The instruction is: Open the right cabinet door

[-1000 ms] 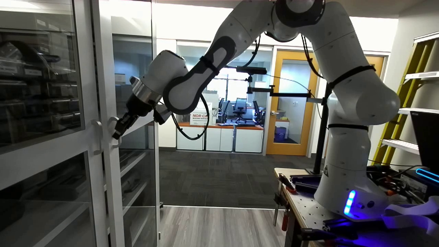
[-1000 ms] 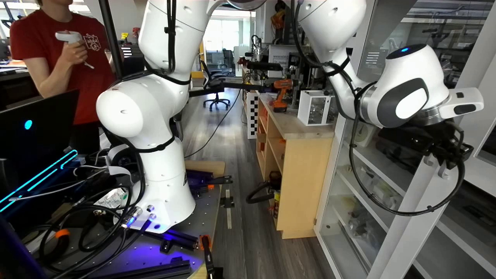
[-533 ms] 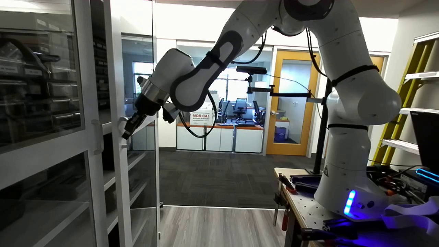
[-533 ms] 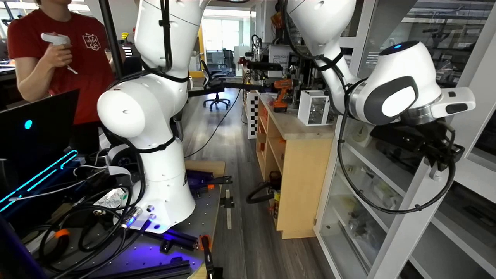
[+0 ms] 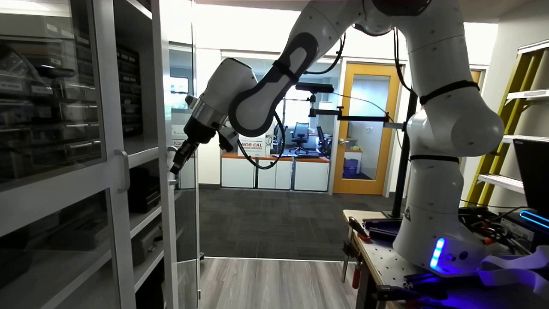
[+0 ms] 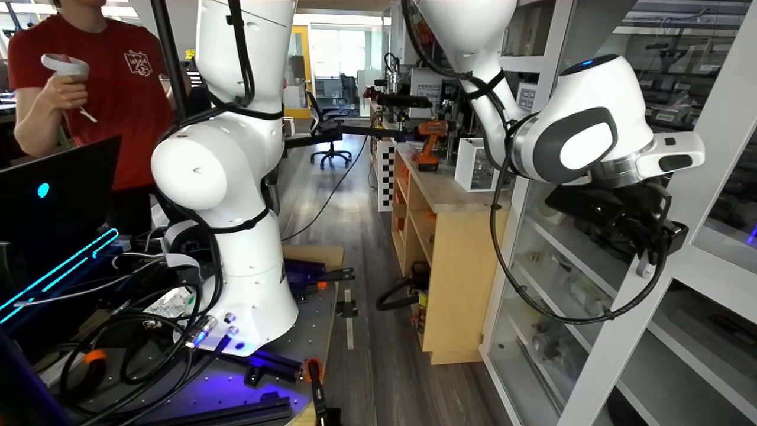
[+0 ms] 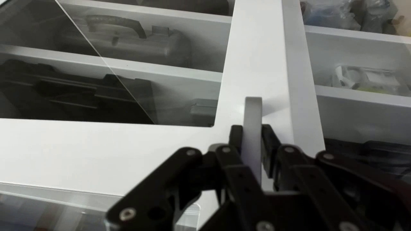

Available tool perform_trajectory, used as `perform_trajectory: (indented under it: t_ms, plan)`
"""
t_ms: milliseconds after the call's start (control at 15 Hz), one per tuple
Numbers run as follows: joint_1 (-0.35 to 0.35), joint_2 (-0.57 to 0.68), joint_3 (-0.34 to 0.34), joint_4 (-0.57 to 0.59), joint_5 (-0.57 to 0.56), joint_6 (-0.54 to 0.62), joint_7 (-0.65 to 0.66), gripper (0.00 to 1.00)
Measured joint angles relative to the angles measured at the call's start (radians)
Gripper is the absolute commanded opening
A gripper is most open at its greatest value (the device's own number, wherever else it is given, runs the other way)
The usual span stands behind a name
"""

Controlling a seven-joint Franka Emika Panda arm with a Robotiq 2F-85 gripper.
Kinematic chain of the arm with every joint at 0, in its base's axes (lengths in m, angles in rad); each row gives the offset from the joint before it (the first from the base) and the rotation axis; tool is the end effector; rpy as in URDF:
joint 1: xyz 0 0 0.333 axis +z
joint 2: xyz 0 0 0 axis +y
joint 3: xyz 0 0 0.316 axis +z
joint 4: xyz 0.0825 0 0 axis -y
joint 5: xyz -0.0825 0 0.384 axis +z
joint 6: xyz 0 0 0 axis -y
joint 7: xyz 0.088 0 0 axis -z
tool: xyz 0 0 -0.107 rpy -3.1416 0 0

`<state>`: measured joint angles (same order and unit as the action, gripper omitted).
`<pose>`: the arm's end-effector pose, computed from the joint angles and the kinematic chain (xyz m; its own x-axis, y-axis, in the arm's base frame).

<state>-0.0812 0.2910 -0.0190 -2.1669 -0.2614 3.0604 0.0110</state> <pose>0.6063 -0.0400 0.3264 0.8207 0.1693 0.5458 0.0945 -0.9822 0.1625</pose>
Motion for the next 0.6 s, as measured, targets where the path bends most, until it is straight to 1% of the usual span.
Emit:
perform_trajectory:
  t_ms: [533, 600]
  plan:
    - [0.049, -0.099, -0.073, -0.098, -0.035, -0.08, 0.073, 0.04]
    - [0.053, -0.112, -0.081, -0.111, -0.045, -0.093, 0.088, 0.43]
